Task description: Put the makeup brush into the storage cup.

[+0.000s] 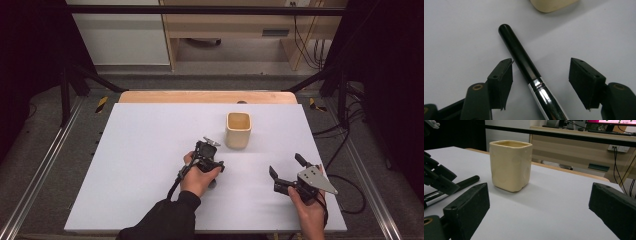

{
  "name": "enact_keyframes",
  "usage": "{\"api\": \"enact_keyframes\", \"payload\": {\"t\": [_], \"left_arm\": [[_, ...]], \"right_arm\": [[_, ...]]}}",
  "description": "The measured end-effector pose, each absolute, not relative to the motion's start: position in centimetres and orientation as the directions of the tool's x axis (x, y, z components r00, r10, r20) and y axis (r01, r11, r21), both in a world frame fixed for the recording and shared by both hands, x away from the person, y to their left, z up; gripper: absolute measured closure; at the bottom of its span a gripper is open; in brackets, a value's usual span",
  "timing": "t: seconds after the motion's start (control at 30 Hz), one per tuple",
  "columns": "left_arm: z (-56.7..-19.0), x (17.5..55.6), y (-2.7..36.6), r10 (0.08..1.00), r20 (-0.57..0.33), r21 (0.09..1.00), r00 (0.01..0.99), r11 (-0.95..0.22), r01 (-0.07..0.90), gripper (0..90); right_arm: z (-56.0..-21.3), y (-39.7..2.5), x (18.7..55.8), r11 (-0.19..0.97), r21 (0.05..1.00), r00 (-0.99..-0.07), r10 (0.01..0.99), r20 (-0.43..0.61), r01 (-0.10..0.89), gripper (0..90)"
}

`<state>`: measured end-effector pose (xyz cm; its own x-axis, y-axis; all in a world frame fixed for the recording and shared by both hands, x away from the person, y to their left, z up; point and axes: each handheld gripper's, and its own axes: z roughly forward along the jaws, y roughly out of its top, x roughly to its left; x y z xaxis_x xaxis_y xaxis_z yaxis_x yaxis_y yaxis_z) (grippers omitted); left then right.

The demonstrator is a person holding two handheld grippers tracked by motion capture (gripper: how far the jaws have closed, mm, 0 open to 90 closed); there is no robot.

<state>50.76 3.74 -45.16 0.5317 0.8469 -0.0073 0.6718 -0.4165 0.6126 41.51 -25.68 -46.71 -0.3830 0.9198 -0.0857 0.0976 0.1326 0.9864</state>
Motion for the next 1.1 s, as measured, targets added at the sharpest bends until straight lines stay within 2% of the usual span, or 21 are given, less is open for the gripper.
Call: {"api": "enact_keyframes", "payload": {"t": [0.53,0.7,1.1], "left_arm": [[-45.6,50.9,4.3,0.86,-0.017,0.592,0.509,-0.402,0.699,53.7],[-45.7,51.0,4.4,0.861,-0.036,0.587,0.508,-0.393,0.708,62.2],[-45.3,51.0,4.9,0.865,-0.051,0.603,0.499,-0.372,0.706,70.9]], "right_arm": [[-46.8,-25.6,41.5,0.134,0.986,-0.387,0.918,-0.085,0.102,3.5],[-46.7,-25.6,41.5,0.134,0.986,-0.386,0.918,-0.084,0.103,3.5],[-46.8,-25.5,41.6,0.135,0.985,-0.389,0.917,-0.085,0.104,3.6]]}}
